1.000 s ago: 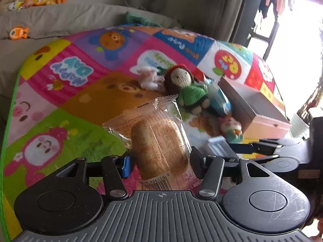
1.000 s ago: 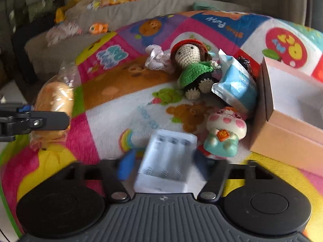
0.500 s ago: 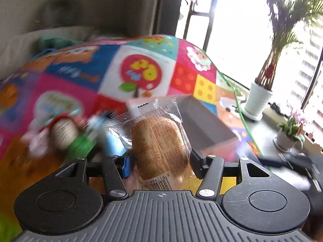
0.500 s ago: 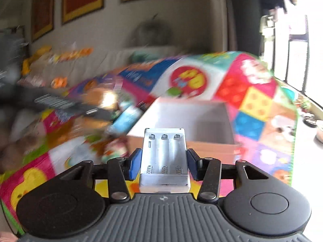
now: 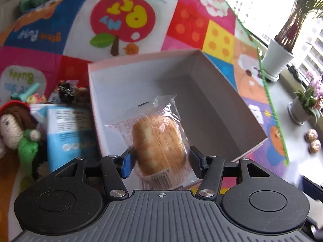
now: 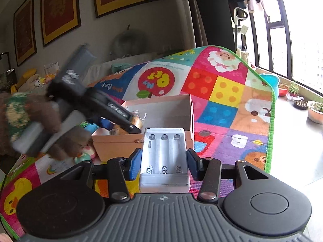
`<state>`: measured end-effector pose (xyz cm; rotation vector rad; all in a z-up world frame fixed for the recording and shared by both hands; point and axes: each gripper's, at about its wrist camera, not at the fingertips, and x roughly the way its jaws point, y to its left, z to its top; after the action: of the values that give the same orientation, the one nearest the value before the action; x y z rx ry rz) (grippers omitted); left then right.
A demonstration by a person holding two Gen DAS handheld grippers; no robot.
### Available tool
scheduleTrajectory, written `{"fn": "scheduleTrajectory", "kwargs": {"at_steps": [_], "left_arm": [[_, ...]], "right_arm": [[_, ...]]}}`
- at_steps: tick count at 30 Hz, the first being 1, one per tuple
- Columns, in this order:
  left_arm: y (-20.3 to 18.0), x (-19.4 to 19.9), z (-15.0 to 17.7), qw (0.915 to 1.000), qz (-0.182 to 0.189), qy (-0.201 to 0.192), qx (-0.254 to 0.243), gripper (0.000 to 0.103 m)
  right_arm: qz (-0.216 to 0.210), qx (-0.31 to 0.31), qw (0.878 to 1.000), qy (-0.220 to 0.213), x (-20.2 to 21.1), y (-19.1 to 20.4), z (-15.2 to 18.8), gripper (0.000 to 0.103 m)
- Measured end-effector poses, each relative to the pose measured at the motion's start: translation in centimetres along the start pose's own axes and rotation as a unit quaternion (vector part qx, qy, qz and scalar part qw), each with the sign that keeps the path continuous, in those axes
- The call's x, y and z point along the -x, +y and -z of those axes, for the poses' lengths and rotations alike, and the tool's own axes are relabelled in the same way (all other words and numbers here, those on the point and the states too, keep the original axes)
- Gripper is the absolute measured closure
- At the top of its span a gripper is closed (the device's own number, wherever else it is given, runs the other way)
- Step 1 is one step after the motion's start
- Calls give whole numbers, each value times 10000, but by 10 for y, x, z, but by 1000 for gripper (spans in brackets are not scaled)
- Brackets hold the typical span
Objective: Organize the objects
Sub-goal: 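Release the bun into the pink box with the left gripper while the right drops the charger in, then grasp the blue wet-wipes pack with the left gripper and lift it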
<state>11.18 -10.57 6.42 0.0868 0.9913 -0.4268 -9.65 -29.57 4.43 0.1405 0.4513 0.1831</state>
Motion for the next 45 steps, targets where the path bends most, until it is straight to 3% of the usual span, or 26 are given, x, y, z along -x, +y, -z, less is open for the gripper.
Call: {"fn": "scheduleTrajectory", "kwargs": {"at_steps": [3, 7, 11, 16, 18, 20, 21, 23, 28, 34, 38, 39, 45], "left_arm": [[9, 19, 5, 9996, 210, -119, 154, 44], [29, 63, 26, 9924, 634, -937, 475, 44], [55, 100, 74, 9847, 492, -1562, 592, 44], [87, 103, 124, 9867, 2, -1440, 760, 44], [100, 100, 133, 9853, 64, -1412, 961, 44], [110, 99, 132, 9829, 127, -1457, 1115, 44], [113, 98, 131, 9820, 173, -1497, 1140, 44], [118, 101, 127, 9797, 255, -1620, 1153, 44], [123, 91, 97, 9749, 394, -1850, 1173, 44], [125, 38, 43, 9821, 219, -1389, 1251, 44], [128, 4, 22, 9862, 238, -1022, 1280, 47], [127, -5, 18, 9874, 225, -928, 1262, 42], [127, -10, 16, 9896, 265, -902, 1085, 47]], "right_arm": [[-73, -15, 10000, 67, -6, 4, -1, 56], [-124, -11, 9999, 84, -9, 10, -7, 56], [-168, 62, 9998, 4, -12, 14, -24, 56], [-199, 428, 9988, -112, -52, 29, -87, 56], [-207, 522, 9984, -57, -82, 39, -117, 56], [-245, 577, 9980, 129, -118, 49, -143, 47], [-198, 504, 9982, 255, -135, 53, -152, 41], [-82, 334, 9987, 365, -154, 58, -158, 41], [-156, 546, 9982, 202, -129, 66, -117, 35], [-109, 1286, 9915, 135, -76, 74, -40, 31], [-355, 906, 9941, 475, -67, 60, -13, 29], [-360, 791, 9945, 578, -70, 56, -8, 29], [-433, 533, 9939, 865, -94, 51, -4, 29]]}}
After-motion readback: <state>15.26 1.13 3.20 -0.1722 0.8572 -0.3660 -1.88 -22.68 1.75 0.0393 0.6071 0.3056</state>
